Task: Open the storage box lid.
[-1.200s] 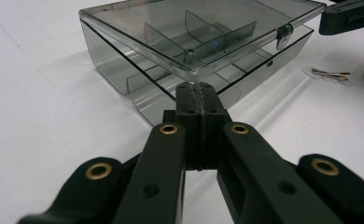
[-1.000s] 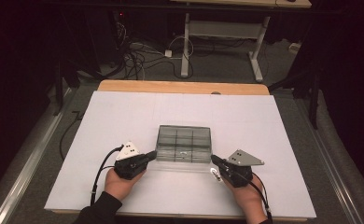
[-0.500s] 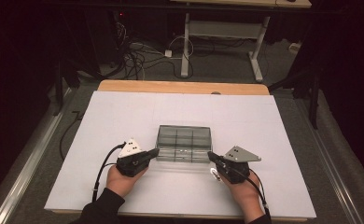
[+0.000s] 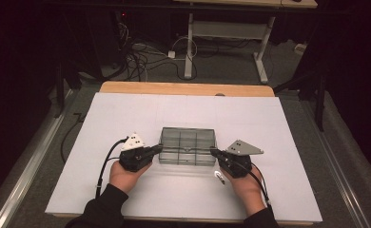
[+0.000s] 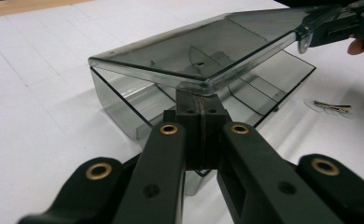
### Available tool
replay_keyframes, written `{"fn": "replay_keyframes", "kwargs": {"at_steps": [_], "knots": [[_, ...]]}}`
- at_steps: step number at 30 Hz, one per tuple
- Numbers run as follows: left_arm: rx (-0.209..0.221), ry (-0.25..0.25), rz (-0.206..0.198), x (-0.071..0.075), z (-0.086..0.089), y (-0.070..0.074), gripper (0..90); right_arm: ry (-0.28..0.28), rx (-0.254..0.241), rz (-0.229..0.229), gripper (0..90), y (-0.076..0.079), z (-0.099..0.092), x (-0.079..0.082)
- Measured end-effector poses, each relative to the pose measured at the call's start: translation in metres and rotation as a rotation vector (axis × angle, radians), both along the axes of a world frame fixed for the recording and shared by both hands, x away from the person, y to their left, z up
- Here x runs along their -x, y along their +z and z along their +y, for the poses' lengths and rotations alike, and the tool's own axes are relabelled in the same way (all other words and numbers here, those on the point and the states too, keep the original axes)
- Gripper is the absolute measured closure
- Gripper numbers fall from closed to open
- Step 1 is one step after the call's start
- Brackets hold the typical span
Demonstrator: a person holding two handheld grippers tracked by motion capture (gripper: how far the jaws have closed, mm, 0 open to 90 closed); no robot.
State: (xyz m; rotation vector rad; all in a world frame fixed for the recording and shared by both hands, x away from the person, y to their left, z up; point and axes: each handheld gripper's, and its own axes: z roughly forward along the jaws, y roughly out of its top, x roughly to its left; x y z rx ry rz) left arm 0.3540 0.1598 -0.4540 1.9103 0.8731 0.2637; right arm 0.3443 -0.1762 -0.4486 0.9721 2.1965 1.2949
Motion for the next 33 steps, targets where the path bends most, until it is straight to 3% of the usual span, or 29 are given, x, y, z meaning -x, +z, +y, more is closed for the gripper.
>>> {"fn": "replay_keyframes", "kwargs": {"at_steps": [19, 33], "knots": [[0.002, 0.005, 0.001, -0.021, -0.004, 0.002, 88.1, -0.011, -0.020, 0.005, 90.0, 0.004, 0.001, -0.019], [-0.012, 0.016, 0.004, -0.036, -0.006, 0.004, 88.1, -0.024, -0.001, -0.002, 90.0, 0.008, 0.005, -0.032]]}}
